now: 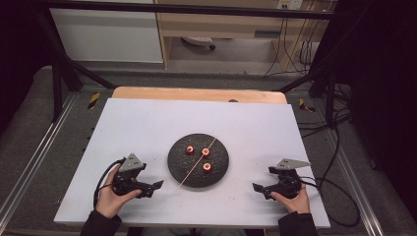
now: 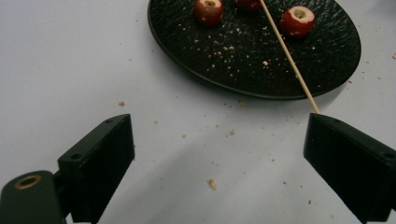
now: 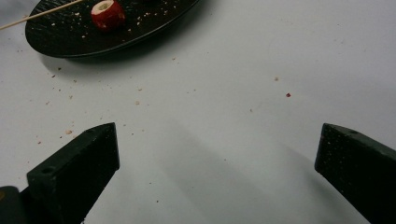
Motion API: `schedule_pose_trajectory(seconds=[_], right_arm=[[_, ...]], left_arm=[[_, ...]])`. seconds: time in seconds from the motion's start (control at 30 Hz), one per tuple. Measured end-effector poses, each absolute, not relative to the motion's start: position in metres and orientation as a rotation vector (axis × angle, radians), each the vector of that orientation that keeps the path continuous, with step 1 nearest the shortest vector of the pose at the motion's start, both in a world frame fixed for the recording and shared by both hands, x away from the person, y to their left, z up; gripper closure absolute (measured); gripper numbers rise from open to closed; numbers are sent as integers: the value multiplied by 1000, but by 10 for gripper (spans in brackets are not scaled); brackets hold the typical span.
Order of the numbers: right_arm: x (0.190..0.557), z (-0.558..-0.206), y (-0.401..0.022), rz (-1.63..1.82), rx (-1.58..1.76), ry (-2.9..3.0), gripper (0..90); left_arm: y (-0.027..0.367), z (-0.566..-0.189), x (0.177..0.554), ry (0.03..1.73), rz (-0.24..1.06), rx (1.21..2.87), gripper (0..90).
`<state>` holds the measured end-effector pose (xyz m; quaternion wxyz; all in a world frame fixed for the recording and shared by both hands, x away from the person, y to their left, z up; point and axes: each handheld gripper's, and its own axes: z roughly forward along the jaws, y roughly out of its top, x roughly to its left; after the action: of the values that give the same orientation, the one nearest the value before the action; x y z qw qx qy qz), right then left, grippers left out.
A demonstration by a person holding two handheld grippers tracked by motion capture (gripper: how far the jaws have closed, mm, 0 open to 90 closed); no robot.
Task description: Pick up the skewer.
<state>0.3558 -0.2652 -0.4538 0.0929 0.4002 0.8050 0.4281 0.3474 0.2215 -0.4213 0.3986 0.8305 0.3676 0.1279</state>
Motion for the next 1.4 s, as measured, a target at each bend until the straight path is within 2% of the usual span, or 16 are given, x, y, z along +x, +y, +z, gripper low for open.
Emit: schedule_pose_trajectory(seconds=[0.5,0.83,1.4], right_arm=[[356,-455,-265,1256,1184,2394,6],[356,-455,-265,1252,1185,2395,6],[356,-454,-264,1252,1176,2399,6]], left_arm=[[180,-415,356,938,302,2137,147],[153,-409,360,917,291,2165,243],[118,-412,371,959,240,2234,504]])
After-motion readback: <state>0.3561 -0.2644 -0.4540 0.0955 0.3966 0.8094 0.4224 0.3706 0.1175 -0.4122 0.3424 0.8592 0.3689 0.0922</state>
